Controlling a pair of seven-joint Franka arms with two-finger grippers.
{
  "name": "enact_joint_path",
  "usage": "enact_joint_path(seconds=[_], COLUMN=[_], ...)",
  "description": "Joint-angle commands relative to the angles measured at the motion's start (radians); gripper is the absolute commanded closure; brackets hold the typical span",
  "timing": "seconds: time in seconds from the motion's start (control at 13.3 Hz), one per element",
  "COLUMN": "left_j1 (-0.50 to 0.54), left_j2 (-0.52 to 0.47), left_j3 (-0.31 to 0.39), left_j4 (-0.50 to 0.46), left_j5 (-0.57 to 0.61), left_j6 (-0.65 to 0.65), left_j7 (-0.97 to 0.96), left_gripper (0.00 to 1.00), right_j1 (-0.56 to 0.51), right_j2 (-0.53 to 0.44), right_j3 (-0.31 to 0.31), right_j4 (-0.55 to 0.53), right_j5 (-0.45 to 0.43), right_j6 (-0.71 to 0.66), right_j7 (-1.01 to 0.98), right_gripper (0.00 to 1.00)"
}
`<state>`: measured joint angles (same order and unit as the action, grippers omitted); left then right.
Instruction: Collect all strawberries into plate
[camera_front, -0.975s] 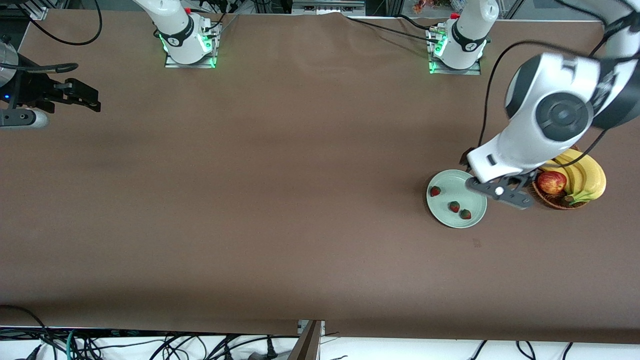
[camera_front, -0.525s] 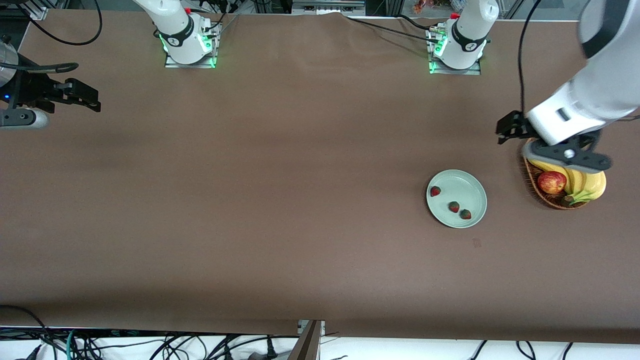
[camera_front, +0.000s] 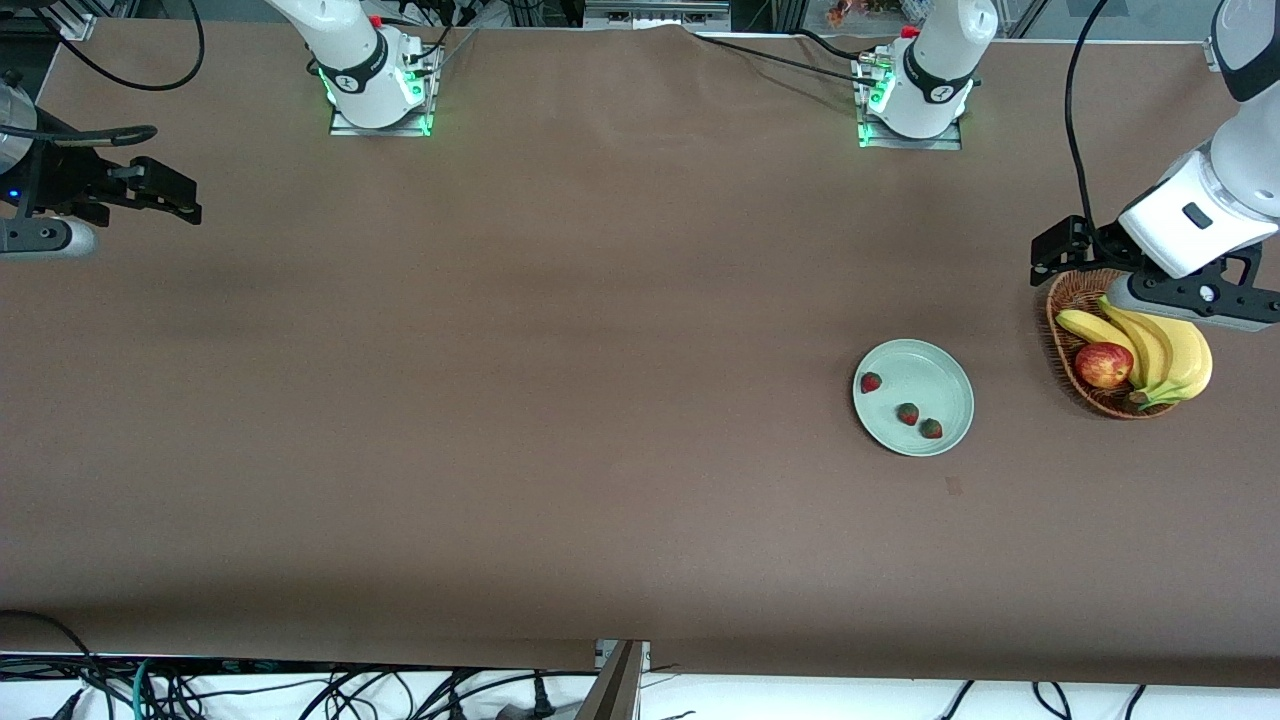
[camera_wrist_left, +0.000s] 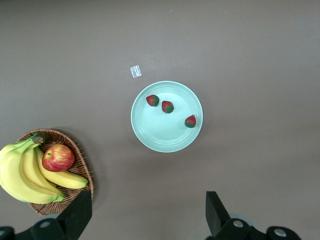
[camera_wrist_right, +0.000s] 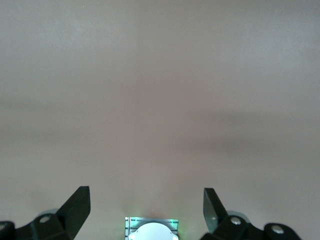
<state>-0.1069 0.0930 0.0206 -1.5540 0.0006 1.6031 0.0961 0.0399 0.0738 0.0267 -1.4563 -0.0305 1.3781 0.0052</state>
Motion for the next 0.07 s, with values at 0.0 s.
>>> enact_joint_path(seconds=[0.0], left_j1=[-0.025], left_j2=[-0.006], left_j3=[0.012], left_j4=[0.008], left_j5=[0.032], left_j6=[0.000], left_j7=[-0.003], left_gripper=[0.00], right_j1=[-0.009], right_j2=[0.003], right_j3=[0.002], right_j4=[0.010], right_j5=[-0.008], right_j6=[0.003], right_j7=[0.005], right_gripper=[0.00])
